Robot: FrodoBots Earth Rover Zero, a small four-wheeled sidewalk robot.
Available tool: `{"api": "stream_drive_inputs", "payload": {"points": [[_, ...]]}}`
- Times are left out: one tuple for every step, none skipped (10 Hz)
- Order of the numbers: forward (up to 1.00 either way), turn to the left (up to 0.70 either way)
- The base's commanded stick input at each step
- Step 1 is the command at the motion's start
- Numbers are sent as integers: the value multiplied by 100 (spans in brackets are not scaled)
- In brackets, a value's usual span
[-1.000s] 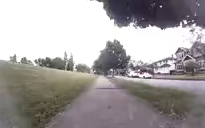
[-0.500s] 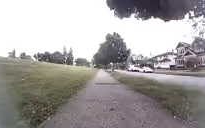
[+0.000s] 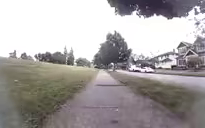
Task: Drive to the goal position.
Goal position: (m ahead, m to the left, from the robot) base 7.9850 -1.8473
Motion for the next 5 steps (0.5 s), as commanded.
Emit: {"api": "stream_drive_inputs", "payload": {"points": [[70, 0], [70, 0], [70, 0], [70, 0], [70, 0]]}}
